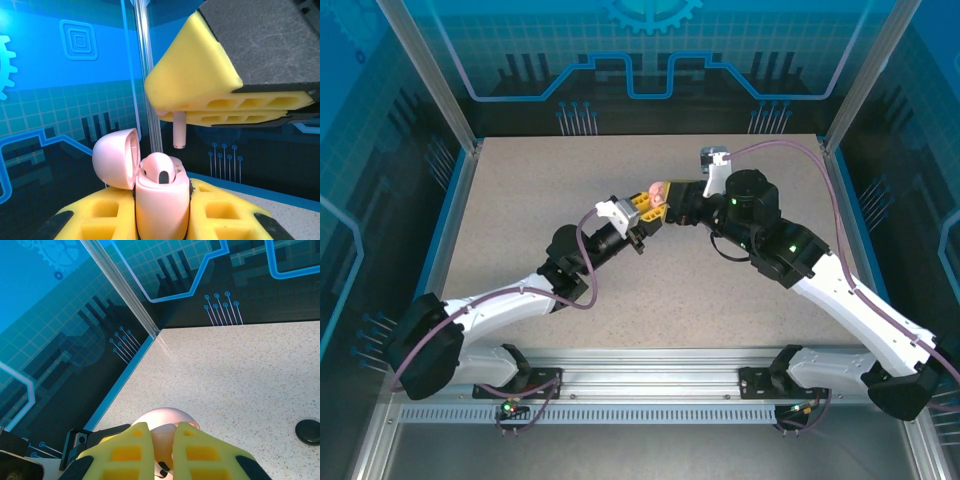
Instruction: Insert the wireless bluetooth earbuds into the charging case
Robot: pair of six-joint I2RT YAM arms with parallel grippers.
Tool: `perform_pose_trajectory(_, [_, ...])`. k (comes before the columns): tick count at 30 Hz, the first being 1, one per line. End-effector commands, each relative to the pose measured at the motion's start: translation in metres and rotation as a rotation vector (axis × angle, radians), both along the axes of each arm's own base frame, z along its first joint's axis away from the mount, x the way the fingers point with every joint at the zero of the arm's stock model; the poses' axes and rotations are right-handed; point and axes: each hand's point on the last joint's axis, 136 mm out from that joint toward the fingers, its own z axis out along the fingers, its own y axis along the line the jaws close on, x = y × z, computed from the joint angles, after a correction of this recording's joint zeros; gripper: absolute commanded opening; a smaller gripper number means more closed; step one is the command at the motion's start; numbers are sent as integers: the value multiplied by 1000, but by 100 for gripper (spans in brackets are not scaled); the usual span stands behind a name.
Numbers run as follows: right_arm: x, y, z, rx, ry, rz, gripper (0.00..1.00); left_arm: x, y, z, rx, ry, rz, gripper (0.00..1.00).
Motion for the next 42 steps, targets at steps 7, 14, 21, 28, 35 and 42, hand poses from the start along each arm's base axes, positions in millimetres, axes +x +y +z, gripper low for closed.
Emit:
perform_pose_trajectory(7, [1,11,1,24,-8,23,11,-6,-1,26,-45,-63,-12,0])
perform_pose_trajectory(14, [1,13,-4,22,7,29,10,-5,0,27,-47,-65,-7,0])
perform_pose_trajectory(21, [1,13,-12,18,28,28,8,-5,1,29,-49,-68,1,0])
perform_pose_trajectory(28, [0,13,-19,5,37,33,8,-5,2,32,-49,-76,7,0])
perform_pose_trajectory(35, [0,7,-26,-23,33,12,7,-5,3,34,-49,-83,13,0])
perform_pose_trajectory(42, [-3,0,-22,-28,16,-2,6,-4,4,33,-44,-84,20,0])
